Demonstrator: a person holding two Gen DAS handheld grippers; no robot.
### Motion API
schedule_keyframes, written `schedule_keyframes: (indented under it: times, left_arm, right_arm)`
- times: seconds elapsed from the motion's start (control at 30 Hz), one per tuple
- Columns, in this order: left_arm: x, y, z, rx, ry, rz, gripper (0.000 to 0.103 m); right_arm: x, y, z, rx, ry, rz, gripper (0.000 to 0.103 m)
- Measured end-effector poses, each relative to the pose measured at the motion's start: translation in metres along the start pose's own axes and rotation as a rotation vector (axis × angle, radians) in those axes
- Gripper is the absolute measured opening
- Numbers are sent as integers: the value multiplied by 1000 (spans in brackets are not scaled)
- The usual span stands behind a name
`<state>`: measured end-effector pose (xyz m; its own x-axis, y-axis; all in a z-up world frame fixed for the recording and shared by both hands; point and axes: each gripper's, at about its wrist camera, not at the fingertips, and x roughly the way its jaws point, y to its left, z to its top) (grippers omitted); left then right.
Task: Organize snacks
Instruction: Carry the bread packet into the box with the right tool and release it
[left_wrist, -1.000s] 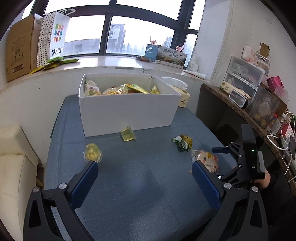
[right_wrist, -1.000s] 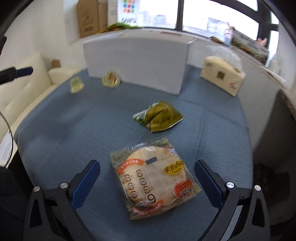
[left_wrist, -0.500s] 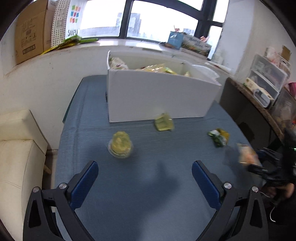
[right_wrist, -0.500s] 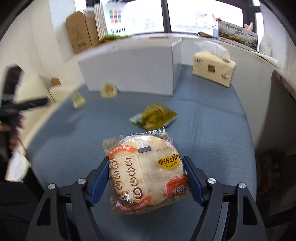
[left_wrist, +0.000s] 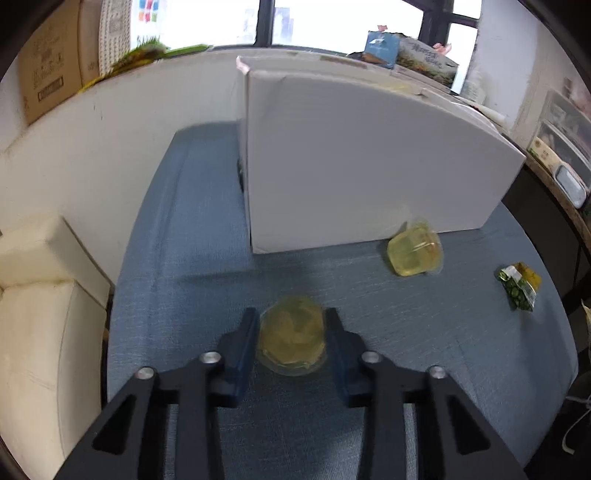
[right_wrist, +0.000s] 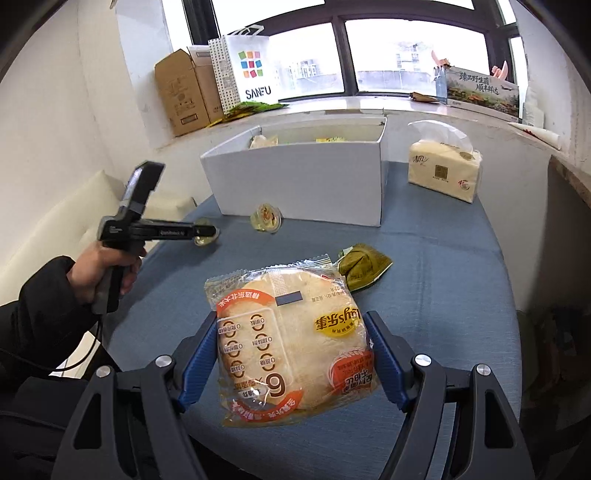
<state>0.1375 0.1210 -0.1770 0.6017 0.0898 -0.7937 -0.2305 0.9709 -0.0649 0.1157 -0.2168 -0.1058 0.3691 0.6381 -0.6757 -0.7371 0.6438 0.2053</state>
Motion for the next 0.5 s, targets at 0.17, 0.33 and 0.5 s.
schedule_keyframes:
  times: [0.17,0.33,0.5]
  left_arm:
    - [-27,-14,-7,49,-89,-47,36]
    - [-63,-24,-3,39,-184,-123,36]
    - [-97,-31,21,41,-280,-173,36]
  right_arm:
    - [4,3,-2,16,2,27,79]
    - [3,5,5,34,-24,37,80]
    - [2,5,33,70,-94,25,79]
